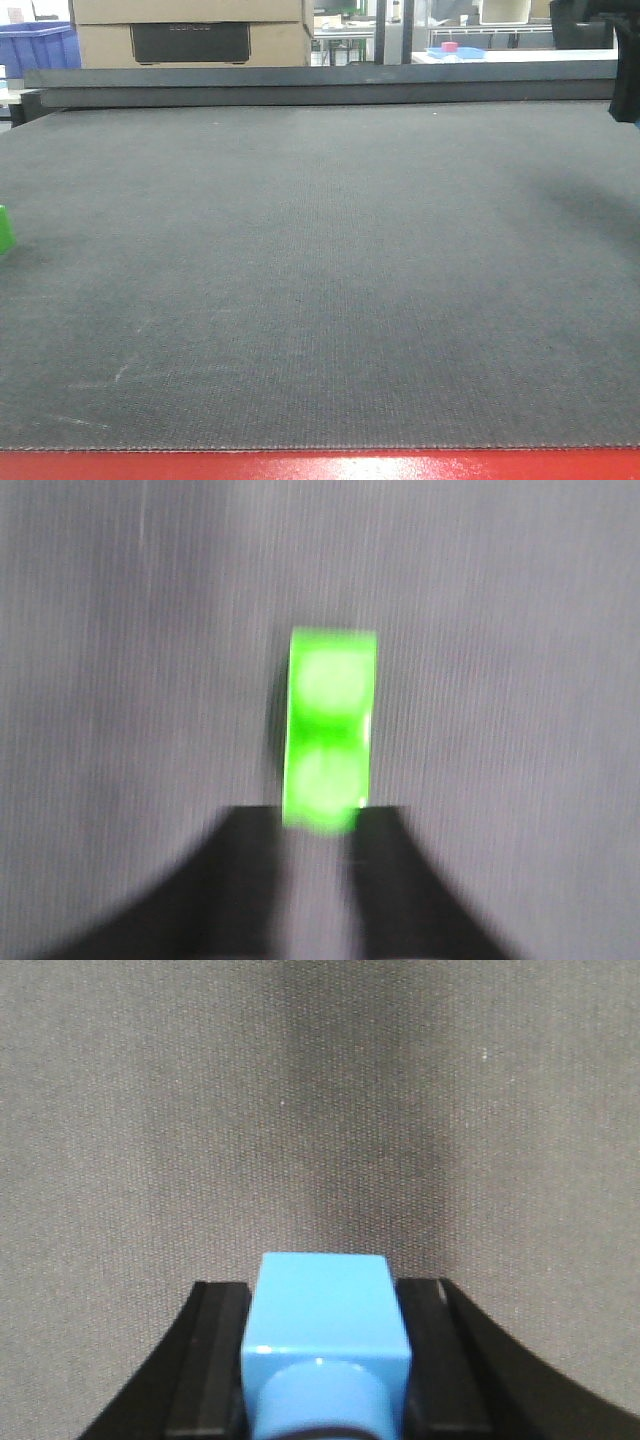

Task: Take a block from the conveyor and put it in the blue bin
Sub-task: 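Lower the right gripper onto the blue block and close it, then lower the left gripper onto the green block and close it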

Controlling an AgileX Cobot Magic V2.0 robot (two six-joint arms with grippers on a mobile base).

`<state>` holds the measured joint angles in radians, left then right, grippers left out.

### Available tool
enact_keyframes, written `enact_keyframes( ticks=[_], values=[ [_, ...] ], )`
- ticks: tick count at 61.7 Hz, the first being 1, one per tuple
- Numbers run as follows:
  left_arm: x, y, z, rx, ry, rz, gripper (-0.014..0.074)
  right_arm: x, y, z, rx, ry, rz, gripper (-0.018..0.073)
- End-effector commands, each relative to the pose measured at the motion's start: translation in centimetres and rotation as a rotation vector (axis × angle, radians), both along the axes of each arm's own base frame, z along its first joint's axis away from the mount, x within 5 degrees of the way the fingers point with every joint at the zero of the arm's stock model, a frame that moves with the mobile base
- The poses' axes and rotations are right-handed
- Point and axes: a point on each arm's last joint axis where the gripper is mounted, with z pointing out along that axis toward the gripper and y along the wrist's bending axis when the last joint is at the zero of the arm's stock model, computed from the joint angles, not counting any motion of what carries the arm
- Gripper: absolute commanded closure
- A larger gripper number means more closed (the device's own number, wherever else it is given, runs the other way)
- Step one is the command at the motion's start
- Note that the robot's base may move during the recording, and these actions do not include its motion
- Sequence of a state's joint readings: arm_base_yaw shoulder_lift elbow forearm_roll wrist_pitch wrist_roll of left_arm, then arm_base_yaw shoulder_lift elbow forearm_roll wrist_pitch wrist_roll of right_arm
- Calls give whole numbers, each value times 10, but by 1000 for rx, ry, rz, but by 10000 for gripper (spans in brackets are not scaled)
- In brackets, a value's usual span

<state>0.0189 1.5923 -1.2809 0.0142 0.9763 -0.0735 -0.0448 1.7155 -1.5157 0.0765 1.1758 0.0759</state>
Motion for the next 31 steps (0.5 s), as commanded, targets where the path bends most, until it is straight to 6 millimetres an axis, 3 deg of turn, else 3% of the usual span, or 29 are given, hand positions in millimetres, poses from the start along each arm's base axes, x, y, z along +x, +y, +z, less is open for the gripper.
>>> enact_keyframes(
  ticks=[1, 8, 31],
  values=[
    [8, -1, -3, 9, -19, -27, 248, -2, 0, 5, -3, -14, 6, 727],
    [15, 0, -19, 8, 22, -27, 185, -2, 0, 2, 1, -9, 5, 727],
    [34, 0, -62, 7, 110, -29, 185, -9, 1, -23, 5, 49, 2, 727]
  ],
)
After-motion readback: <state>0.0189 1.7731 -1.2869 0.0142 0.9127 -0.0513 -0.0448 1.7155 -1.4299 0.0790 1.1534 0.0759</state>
